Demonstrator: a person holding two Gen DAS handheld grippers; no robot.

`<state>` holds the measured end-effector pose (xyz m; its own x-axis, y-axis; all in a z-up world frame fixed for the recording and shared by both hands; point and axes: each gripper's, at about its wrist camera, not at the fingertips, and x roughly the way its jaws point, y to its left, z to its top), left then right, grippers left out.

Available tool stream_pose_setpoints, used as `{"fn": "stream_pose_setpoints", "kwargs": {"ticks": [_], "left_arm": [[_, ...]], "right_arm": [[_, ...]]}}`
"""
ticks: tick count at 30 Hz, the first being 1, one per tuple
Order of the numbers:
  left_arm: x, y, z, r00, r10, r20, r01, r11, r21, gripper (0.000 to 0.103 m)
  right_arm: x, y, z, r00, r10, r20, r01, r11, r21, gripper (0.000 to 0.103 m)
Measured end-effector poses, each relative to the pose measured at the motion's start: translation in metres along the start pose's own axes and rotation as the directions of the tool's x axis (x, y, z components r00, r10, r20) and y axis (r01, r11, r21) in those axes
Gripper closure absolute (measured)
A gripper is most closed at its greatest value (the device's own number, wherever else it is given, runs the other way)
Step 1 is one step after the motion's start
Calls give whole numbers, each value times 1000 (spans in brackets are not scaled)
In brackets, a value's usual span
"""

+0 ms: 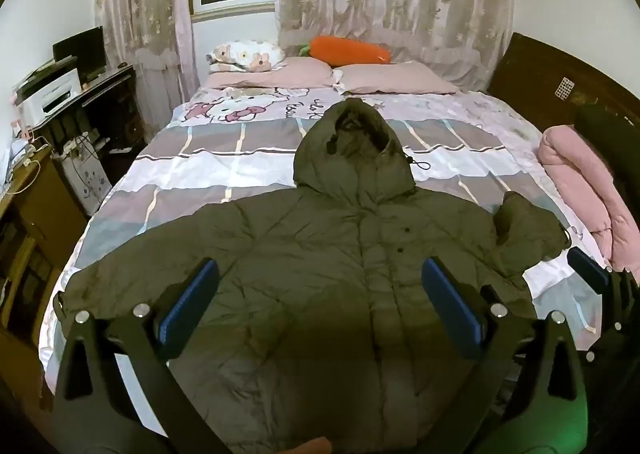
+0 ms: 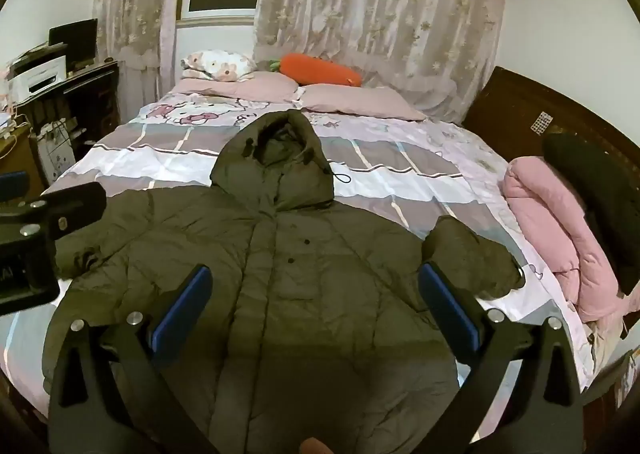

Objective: Fold large clothes

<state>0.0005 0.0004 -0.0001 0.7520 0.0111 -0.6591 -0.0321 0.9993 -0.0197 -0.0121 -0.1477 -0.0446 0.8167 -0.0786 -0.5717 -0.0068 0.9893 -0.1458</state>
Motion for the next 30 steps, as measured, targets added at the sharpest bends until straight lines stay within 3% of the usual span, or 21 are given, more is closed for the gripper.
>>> {"fn": "stream_pose_setpoints", "kwargs": {"ticks": [30], "left_arm": [[-5,4,0,1000,-2,9,2,1000,15,2]], "right_arm": [[20,6,-3,997,44,-56,-43,999,4,1]]}}
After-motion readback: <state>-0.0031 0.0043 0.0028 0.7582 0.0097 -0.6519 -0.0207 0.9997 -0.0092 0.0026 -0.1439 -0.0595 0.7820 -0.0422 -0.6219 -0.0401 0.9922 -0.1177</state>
